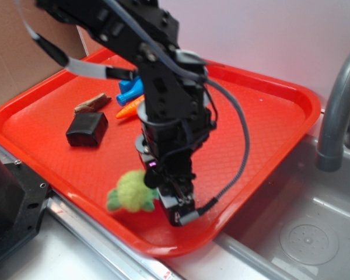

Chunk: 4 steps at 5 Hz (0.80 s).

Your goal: Grab the green animal.

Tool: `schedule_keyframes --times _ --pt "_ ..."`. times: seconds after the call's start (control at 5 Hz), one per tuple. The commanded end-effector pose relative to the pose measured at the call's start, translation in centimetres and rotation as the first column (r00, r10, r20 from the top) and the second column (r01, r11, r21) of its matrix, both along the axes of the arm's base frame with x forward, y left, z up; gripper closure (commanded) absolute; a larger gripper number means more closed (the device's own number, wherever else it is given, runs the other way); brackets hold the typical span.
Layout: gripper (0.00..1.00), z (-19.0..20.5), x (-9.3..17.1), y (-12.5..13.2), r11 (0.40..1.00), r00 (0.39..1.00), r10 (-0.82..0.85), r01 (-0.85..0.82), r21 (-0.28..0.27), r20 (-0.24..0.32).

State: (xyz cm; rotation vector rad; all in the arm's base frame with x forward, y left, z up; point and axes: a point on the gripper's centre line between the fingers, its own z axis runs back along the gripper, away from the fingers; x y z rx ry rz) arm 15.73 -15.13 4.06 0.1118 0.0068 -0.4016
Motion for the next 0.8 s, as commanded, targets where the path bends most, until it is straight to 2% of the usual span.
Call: schedule_keyframes --times 0.0,0.2,0.4,0.6 --pt "1.00 10.7 -2.0 7.6 0.999 0.968 0.043 -0.042 -0.013 0.249" --pt "1.00 11.8 -2.2 11.2 0.967 0.957 0.253 -0.252 -0.028 0.144" --pt "1.00 13.0 -1.4 12.7 0.944 0.941 0.321 -0.310 -0.114 0.103" --pt "1.00 13.3 0.9 12.1 0.936 0.942 0.332 -0.323 -0.138 0.047"
